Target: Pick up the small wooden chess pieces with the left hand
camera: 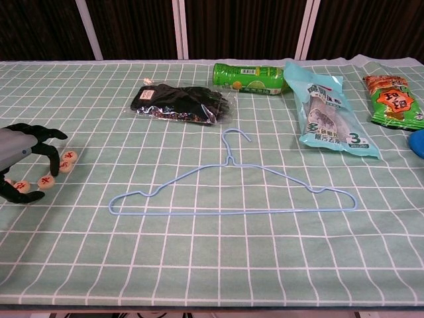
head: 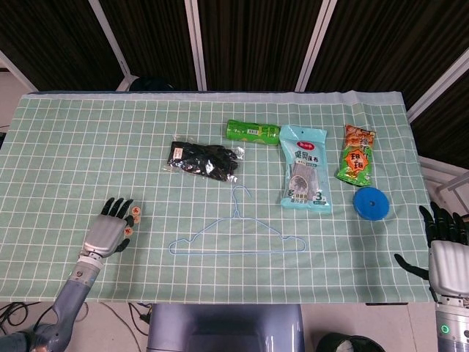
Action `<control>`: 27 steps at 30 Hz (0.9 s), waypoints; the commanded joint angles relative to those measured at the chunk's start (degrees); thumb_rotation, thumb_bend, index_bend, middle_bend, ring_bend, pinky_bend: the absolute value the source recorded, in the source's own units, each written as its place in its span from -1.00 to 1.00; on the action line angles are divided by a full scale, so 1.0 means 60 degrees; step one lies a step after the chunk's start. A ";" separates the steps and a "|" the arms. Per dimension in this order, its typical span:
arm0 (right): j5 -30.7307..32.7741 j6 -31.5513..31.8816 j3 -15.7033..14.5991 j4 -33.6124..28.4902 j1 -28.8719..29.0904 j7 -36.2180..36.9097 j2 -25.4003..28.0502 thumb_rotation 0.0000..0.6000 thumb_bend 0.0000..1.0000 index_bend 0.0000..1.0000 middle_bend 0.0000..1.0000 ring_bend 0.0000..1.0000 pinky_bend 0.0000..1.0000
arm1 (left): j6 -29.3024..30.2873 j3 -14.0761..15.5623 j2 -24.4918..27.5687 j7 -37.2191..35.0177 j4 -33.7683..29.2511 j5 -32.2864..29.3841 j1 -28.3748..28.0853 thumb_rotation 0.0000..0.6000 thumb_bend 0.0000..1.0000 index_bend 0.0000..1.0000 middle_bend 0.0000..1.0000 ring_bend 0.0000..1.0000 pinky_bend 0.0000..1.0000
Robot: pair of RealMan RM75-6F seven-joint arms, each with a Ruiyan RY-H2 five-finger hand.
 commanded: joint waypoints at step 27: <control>0.0063 0.0018 0.0044 -0.0015 -0.0004 -0.0069 -0.0033 1.00 -0.59 -0.82 -0.95 -0.89 -1.00 | 0.0211 0.0042 0.0013 0.0136 0.0078 -0.0091 -0.0068 1.00 -0.40 0.01 -0.82 -1.00 -0.95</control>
